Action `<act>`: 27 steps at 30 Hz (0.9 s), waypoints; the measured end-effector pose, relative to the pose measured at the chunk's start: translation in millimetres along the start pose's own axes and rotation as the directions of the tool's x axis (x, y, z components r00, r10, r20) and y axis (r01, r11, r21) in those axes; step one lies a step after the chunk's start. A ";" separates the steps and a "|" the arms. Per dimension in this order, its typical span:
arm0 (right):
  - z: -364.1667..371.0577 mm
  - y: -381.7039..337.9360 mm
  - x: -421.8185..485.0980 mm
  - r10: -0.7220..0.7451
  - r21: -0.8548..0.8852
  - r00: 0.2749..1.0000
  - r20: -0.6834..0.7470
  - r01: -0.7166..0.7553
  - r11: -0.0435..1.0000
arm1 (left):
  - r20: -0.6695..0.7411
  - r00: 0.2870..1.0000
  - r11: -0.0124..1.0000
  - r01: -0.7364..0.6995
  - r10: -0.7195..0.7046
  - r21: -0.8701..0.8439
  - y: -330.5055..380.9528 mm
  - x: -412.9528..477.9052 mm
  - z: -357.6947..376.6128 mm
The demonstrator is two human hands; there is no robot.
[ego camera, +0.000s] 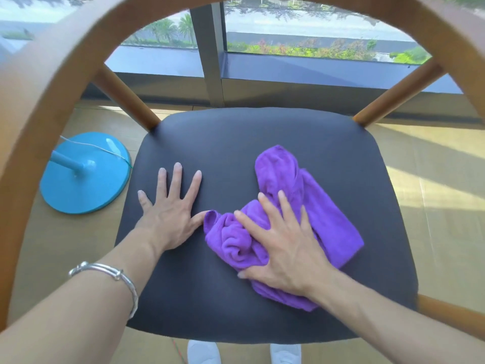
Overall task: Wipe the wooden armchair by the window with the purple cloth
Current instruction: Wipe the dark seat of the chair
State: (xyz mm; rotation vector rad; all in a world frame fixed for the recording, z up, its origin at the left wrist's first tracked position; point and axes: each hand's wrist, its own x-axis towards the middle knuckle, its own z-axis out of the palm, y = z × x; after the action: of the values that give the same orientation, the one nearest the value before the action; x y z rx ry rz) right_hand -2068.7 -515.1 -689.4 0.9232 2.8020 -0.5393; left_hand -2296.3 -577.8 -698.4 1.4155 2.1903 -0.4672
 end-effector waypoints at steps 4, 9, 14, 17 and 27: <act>6.8 10.3 5.8 -0.068 -0.039 0.984 -0.167 0.062 0.997 | -0.031 1.000 1.000 -0.004 0.005 0.021 -1.2 -2.1 6.3; -20.5 56.3 47.8 0.037 0.022 0.976 -0.215 -0.033 0.999 | -0.030 0.999 0.998 0.011 -0.013 -0.060 -1.2 -2.6 10.8; -55.4 108.1 110.5 0.282 0.079 0.938 -0.202 -0.272 0.959 | -0.012 1.000 0.997 0.021 -0.022 -0.068 -2.7 -1.1 8.9; -53.5 116.4 114.9 0.297 0.080 0.934 -0.197 -0.287 0.955 | -0.003 1.000 0.998 0.025 -0.025 -0.065 -0.3 -0.9 7.1; -0.9 39.6 -12.2 0.260 0.175 0.950 -0.176 -0.230 0.957 | -0.106 0.994 0.998 0.033 -0.039 -0.057 1.9 -2.9 14.0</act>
State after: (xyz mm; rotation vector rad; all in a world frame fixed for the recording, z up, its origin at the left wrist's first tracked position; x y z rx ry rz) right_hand -2035.3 -491.8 -697.2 1.4071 2.7821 -0.6644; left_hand -2290.6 -586.6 -708.4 1.4037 2.2986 -0.3472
